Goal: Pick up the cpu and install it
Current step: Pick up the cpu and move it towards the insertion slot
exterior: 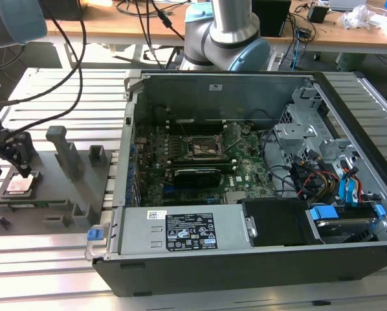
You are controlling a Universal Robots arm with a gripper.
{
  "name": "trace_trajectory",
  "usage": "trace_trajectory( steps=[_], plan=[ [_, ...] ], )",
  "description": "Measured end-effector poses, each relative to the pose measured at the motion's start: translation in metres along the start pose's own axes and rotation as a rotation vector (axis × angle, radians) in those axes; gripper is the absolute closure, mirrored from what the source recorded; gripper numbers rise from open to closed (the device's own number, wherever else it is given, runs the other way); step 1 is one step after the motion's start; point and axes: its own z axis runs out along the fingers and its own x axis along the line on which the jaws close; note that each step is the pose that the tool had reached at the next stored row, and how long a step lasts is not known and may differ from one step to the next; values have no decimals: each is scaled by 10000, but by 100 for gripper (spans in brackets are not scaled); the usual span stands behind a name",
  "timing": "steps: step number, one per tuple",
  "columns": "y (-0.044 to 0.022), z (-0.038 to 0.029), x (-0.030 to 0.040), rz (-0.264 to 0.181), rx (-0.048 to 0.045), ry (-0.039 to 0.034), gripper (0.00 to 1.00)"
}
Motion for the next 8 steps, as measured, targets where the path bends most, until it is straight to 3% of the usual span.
trace_trajectory(
  steps=[6,8],
  plan=[
    [2,117,1,-112,-7,-4,40],
    [1,134,1,-153,-85,-5,40]
  ],
)
